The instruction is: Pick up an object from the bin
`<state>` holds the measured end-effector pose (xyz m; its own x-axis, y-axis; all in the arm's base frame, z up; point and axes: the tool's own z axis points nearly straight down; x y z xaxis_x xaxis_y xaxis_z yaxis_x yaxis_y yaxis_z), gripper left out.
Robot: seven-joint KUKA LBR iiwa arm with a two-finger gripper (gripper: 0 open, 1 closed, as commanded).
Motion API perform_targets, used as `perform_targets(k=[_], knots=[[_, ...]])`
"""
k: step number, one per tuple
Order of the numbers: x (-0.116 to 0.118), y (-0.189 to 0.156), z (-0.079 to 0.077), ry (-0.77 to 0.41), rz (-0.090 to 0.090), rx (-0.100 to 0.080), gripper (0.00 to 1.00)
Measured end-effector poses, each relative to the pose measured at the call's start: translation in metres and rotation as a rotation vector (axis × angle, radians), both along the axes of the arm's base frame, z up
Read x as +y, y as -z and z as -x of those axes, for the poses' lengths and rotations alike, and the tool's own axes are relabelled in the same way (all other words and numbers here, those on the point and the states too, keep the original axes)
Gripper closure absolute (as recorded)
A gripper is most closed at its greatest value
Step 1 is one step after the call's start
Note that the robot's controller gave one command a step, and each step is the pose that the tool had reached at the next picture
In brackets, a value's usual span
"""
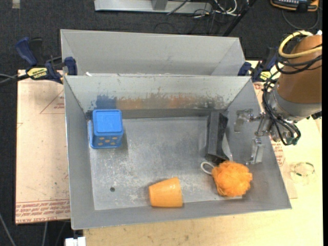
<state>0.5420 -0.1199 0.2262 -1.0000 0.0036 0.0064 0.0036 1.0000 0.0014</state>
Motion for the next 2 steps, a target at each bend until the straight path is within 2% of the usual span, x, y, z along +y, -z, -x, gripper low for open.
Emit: perform_targets(k=[1,2], knots=[[0.001,-0.005,-0.001,-0.003,0.001,-0.008,0.00],[0.008,0.037,0.003,-0.045,0.002,-0.013,0.00]])
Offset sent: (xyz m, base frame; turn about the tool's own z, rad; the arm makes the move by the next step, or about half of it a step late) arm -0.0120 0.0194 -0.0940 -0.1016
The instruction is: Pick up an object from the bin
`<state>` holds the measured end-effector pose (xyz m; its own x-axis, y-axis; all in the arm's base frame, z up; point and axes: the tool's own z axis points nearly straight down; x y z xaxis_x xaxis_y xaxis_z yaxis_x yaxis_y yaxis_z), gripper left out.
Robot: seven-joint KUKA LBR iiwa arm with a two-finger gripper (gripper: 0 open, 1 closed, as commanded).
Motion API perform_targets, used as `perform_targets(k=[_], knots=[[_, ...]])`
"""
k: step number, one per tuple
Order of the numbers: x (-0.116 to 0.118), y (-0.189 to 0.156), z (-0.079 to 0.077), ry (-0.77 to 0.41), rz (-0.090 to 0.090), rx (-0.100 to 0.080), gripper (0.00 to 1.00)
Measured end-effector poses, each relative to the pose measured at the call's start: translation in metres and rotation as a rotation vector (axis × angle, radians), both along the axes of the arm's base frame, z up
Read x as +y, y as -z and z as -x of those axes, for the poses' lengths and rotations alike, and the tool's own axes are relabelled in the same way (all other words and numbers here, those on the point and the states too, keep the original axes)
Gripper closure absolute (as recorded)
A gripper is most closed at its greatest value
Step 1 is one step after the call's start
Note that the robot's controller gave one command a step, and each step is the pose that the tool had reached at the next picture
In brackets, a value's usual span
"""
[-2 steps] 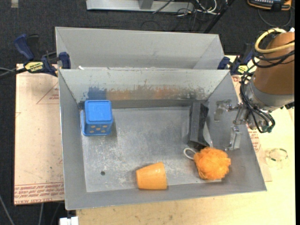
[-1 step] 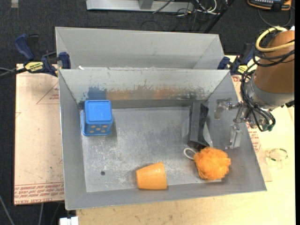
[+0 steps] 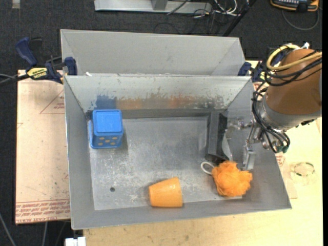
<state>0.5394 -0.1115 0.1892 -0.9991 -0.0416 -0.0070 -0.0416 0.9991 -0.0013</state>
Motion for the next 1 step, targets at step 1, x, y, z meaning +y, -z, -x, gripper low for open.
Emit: perform_targets(k=[1], knots=[[0.0173,0.0341,0.0151,-0.116,-0.002,0.010,0.00]])
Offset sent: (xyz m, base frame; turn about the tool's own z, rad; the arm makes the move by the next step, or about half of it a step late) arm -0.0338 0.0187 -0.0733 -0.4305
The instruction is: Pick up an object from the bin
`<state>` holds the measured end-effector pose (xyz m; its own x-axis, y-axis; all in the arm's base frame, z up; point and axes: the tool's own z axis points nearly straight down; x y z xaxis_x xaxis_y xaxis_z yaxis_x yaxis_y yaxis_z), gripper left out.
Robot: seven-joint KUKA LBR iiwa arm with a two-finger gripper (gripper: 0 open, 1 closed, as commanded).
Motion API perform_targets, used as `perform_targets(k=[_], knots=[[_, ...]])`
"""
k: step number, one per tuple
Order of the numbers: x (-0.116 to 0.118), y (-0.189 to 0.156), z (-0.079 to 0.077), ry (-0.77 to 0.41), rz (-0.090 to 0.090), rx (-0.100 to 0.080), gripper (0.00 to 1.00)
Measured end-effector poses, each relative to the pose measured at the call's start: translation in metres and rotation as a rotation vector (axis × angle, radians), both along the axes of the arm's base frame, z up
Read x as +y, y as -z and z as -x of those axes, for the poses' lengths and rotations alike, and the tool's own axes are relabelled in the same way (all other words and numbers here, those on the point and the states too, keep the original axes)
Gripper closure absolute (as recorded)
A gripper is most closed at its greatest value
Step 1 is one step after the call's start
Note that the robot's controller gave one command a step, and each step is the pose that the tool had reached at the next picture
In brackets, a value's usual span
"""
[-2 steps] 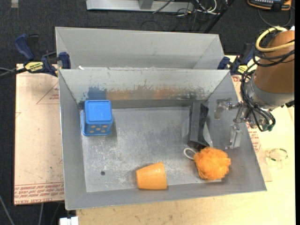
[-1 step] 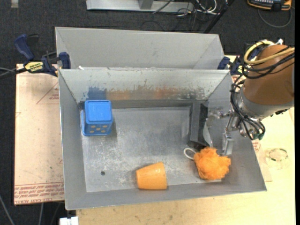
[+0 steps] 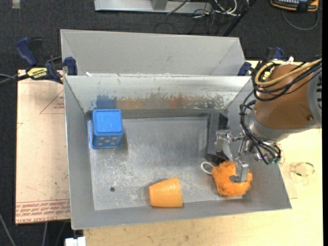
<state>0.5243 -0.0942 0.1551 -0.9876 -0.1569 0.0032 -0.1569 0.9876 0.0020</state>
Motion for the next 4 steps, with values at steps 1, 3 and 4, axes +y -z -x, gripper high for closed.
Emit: perform_targets(k=[1,3,4], knots=[[0.004,0.022,0.010,-0.232,0.001,-0.009,0.00],[-0.009,0.082,0.005,-0.458,-0.007,0.004,1.00],[0.009,-0.048,0.010,-0.413,-0.007,0.001,1.00]])
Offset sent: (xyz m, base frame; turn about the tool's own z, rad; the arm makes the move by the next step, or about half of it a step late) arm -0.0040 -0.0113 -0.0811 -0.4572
